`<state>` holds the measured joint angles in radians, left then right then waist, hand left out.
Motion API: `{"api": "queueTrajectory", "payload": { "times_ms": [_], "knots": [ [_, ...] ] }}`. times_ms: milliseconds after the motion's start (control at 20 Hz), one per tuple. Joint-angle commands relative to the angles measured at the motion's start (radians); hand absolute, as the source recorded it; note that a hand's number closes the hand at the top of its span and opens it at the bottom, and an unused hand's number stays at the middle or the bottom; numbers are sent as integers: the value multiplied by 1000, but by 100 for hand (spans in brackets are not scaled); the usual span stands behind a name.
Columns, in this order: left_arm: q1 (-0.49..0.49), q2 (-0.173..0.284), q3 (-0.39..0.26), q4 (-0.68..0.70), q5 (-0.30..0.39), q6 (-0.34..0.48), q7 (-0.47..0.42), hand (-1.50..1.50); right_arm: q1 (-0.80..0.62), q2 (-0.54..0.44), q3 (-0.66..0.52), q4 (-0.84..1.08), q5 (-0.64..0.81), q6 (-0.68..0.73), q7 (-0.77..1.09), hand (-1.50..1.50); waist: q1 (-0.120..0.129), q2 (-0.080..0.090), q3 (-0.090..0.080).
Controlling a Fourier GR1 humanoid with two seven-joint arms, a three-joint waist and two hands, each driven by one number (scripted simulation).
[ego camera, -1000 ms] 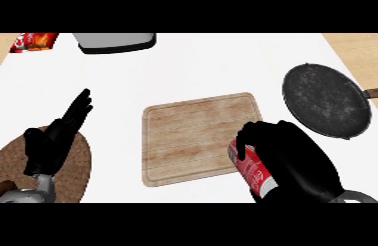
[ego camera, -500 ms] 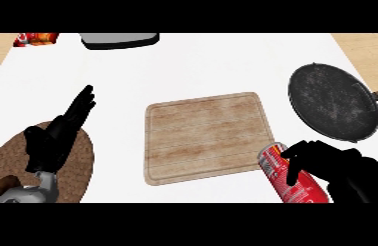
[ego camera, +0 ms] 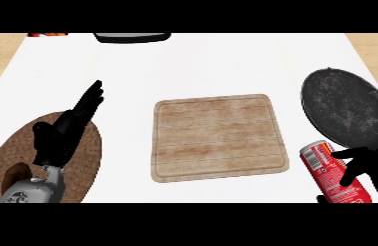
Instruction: Pick the can from the cutting board and place it in the pan
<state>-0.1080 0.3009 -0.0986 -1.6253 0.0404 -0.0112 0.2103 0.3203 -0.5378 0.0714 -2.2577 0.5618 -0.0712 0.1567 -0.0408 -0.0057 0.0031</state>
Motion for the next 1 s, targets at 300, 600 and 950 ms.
{"api": "queueTrajectory", "payload": {
  "times_ms": [300,600,950],
  "knots": [
    [-108,-48,-8,89,-27,-31,4,0,-210,27,-219,493,-48,-101,-294,150,44,9,-2],
    [-85,-39,22,120,-32,-58,-58,0,-436,-3,-284,899,-67,-128,-500,150,54,11,-2],
    [-44,-49,40,46,-47,-92,-15,0,-633,9,-315,1199,-34,-160,-619,150,48,7,-3]
  ]
}}
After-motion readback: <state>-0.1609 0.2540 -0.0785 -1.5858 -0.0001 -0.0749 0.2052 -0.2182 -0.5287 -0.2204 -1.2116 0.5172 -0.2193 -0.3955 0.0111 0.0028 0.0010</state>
